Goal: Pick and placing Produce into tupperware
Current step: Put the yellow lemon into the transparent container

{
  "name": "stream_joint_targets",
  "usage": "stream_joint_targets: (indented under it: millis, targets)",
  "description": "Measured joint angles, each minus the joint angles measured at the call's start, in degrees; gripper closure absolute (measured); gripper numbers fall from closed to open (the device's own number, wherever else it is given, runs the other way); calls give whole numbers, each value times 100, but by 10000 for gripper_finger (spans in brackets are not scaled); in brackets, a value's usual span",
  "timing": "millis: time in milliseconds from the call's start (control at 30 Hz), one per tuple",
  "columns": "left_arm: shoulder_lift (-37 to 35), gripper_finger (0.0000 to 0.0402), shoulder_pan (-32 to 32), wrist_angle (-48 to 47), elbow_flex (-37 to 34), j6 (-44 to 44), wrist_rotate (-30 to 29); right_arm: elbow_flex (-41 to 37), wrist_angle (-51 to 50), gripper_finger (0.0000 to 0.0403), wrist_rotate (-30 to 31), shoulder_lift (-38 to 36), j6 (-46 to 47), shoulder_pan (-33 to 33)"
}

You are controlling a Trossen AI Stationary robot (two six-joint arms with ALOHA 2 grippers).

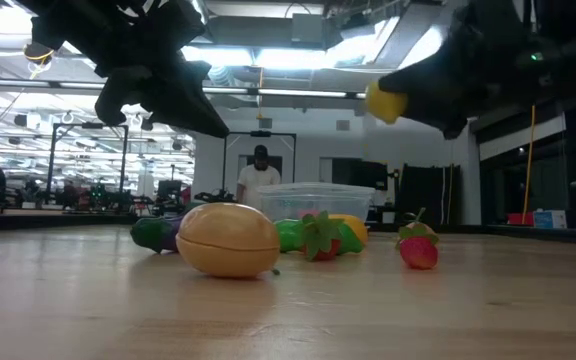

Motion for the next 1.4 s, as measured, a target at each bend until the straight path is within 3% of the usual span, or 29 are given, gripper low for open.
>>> stream_joint_targets:
  millis: [233, 500, 800, 900, 1200, 1400]
  targets:
    - [0, 375, 1, 0, 0, -13, 0, -199, 199, 198, -23, 0, 48, 0]
    - [0, 361, 1, 2, 0, -13, 0, -195, 248, 198, 1474, 0, 0, -3]
    - [0, 357, 1, 2, 0, -13, -2, -195, 194, 198, 1776, 0, -127, -103]
    - [0, 365, 1, 4, 0, -61, -2, -195, 192, 198, 1594, 0, -251, -229]
    - [0, 386, 161, 35, 0, -373, 5, -192, 190, 198, 268, 0, -296, -976]
    - [0, 399, 660, 319, 0, -825, 1292, -28, 125, 198, -691, 0, -508, -1518]
